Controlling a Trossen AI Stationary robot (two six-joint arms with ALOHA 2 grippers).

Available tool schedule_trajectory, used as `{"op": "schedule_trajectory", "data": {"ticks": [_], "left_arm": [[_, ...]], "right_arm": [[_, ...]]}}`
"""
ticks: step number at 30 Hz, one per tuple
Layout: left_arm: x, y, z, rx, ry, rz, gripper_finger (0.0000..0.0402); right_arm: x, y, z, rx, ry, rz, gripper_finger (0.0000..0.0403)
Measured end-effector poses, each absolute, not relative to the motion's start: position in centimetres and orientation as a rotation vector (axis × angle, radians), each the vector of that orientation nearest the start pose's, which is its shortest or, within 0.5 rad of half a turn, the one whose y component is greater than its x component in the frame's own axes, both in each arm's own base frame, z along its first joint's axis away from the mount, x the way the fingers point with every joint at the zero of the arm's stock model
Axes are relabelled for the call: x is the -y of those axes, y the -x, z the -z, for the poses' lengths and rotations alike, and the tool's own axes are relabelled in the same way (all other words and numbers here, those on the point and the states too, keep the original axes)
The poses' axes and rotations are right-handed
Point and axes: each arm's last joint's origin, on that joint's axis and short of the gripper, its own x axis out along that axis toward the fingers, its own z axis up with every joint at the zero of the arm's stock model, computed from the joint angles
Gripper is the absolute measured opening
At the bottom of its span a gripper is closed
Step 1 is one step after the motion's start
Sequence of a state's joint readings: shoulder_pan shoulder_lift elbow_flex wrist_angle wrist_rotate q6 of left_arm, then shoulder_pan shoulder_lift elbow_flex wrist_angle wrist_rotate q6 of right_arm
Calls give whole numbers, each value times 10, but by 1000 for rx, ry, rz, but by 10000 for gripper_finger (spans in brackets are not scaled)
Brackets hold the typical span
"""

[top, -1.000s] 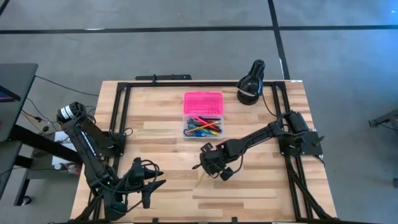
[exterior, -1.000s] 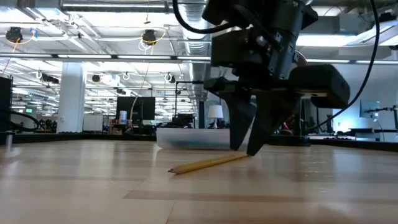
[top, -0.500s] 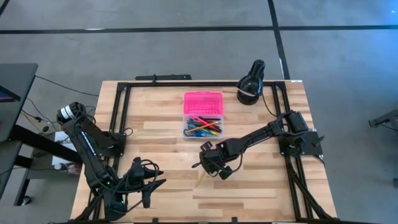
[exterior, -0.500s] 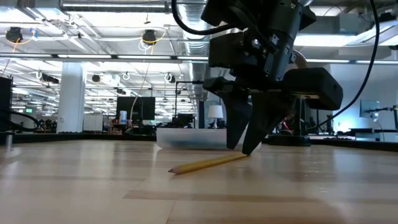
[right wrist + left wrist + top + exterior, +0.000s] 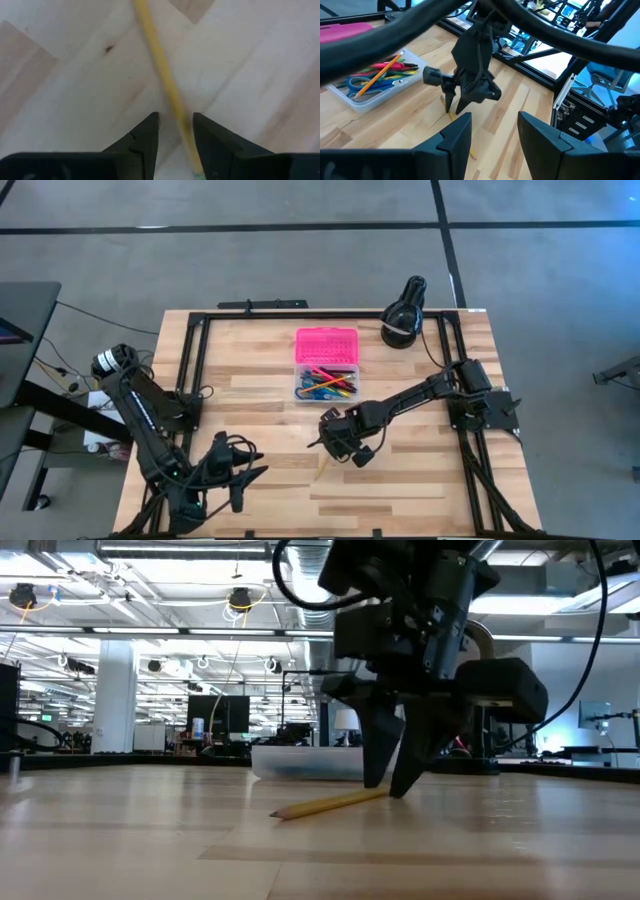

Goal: Pick & place school supplies into a supply box
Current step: Put the yellow pencil into the pink supply box

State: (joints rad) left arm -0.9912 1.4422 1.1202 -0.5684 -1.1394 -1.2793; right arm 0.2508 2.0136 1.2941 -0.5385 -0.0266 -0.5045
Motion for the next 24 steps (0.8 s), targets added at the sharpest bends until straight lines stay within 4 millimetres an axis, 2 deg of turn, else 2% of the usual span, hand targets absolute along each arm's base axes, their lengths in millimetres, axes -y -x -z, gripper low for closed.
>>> {"op": "schedule_trajectory", "data": {"ticks": [8,15,24], "left_arm": [[225,-181,-282,-265,478,-366,153],[222,-183,-281,-269,462,-382,153],[220,-185,-281,-273,439,-388,153]], "right_arm": [[-100,-373,-124,-1221,534,-535,115],[-99,-369,-123,-1300,420,-450,84],[-116,-362,-124,-1365,270,-303,60]]}}
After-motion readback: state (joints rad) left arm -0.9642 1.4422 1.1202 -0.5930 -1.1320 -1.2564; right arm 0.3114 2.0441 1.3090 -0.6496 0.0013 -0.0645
